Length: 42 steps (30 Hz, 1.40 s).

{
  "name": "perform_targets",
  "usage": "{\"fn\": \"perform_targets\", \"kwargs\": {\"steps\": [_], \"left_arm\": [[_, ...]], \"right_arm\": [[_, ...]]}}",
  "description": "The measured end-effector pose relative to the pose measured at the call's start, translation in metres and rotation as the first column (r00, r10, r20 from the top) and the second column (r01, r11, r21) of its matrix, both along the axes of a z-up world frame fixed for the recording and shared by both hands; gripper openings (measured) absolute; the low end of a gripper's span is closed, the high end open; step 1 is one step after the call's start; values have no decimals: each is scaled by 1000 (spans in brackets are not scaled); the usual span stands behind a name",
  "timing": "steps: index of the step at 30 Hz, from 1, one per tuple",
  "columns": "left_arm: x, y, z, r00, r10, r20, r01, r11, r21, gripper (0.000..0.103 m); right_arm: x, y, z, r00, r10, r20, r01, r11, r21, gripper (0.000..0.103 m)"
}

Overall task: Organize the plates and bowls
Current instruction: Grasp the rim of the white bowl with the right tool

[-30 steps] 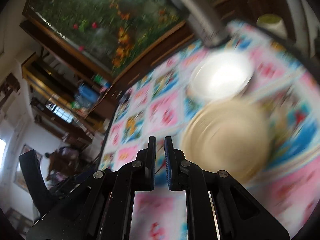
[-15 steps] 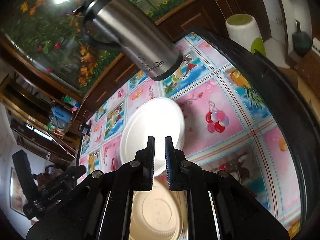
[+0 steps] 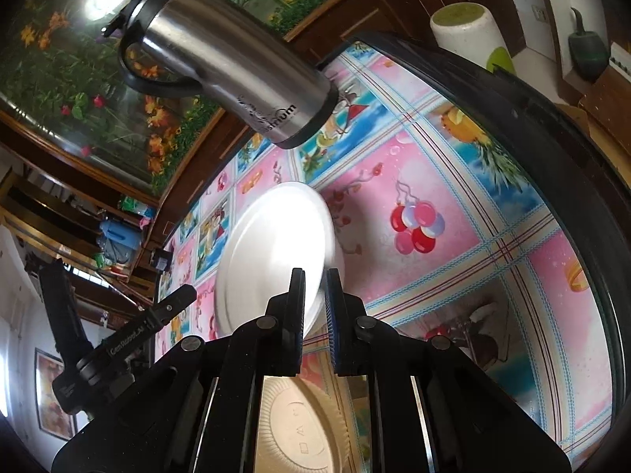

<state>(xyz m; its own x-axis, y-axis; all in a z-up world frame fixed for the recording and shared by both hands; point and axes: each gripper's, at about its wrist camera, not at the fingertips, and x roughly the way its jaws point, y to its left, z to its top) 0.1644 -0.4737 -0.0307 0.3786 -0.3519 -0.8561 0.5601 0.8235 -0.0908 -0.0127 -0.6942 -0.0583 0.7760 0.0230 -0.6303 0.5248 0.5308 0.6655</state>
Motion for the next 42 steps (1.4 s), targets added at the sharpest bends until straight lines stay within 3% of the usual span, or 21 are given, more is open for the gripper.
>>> {"fn": "perform_targets", "kwargs": {"steps": [4,8,12,15,22,32,40,42], "left_arm": [[9,-2,-9,997,14,-73,-15,1000,-11,65],[12,-3,-13,996,33,-82,-33,999,4,65],[15,-2,-15,990,38,-135,-43,998,-37,66],[10,-9,-13,989,6,-148,-16,998,-66,66],[2,-30,-20,987,-33,-155,27,999,-44,66],[-9,-38,-14,997,-51,-57,50,998,-23,64],[-6,-43,-29,993,-72,-95,72,997,1,30],[-4,-43,-31,992,-70,-101,70,998,-1,27]], "right_arm": [[-4,-5,-6,999,-30,22,29,999,29,37],[-7,-10,-6,997,-47,62,44,998,51,38],[-5,-11,-10,997,-49,57,45,996,75,40],[-2,-11,-16,997,-47,59,41,994,98,40],[4,-9,-22,996,-51,78,42,993,107,40],[10,-10,-28,997,-52,59,46,993,104,39],[10,-9,-29,995,-75,69,69,994,84,39],[12,-8,-28,995,-67,71,62,995,73,39]]}}
